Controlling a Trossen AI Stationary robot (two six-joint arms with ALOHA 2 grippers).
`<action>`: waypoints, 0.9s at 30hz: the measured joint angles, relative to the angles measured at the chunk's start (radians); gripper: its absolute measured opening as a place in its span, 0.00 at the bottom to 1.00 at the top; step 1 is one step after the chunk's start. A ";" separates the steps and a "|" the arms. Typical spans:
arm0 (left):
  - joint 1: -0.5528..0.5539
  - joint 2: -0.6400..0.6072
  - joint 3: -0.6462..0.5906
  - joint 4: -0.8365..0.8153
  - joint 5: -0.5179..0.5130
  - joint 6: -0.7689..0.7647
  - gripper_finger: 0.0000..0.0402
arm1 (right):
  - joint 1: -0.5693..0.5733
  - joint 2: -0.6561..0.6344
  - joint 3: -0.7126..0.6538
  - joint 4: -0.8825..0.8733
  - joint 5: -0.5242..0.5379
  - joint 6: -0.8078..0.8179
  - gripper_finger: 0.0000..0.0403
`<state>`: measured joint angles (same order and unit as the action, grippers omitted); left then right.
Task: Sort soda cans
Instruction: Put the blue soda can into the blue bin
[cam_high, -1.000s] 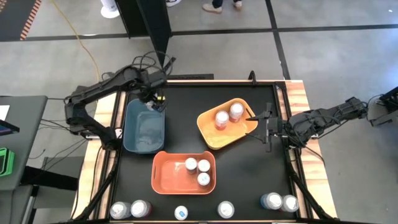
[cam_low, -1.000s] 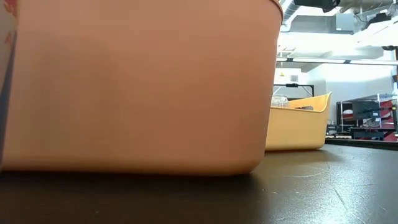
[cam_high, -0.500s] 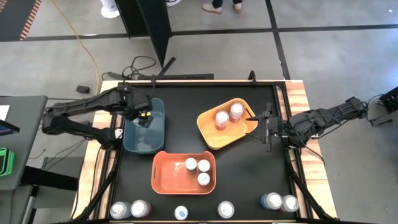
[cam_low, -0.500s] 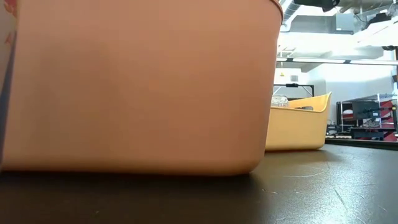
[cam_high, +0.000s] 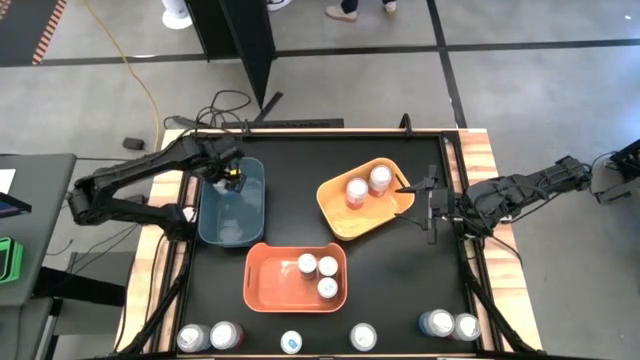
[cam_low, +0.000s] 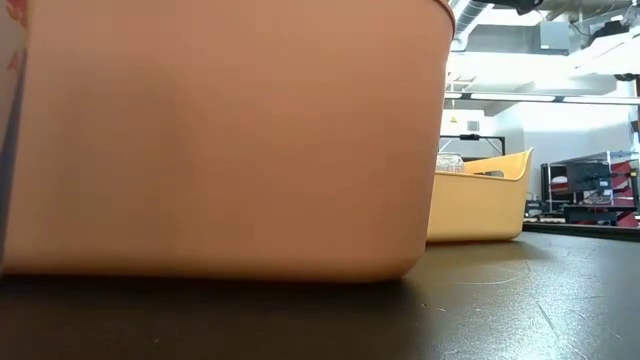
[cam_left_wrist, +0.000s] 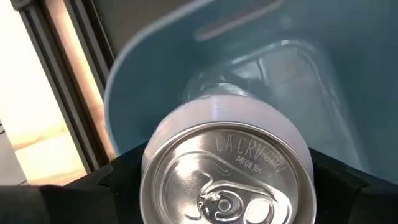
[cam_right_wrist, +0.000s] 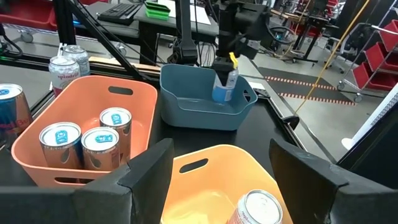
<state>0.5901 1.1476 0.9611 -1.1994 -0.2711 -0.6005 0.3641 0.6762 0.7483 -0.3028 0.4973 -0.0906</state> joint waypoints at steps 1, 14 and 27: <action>0.016 0.002 0.000 0.013 0.002 0.012 0.75 | 0.000 0.000 0.000 -0.001 0.000 0.000 0.70; 0.113 0.083 0.000 0.062 0.017 0.100 0.75 | 0.000 0.000 0.000 -0.003 0.000 0.002 0.70; 0.117 0.223 0.006 0.094 0.021 0.151 0.75 | 0.000 0.000 0.000 -0.003 0.000 0.005 0.70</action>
<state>0.7075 1.3705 0.9676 -1.1056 -0.2497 -0.4499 0.3641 0.6761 0.7483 -0.3061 0.4973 -0.0855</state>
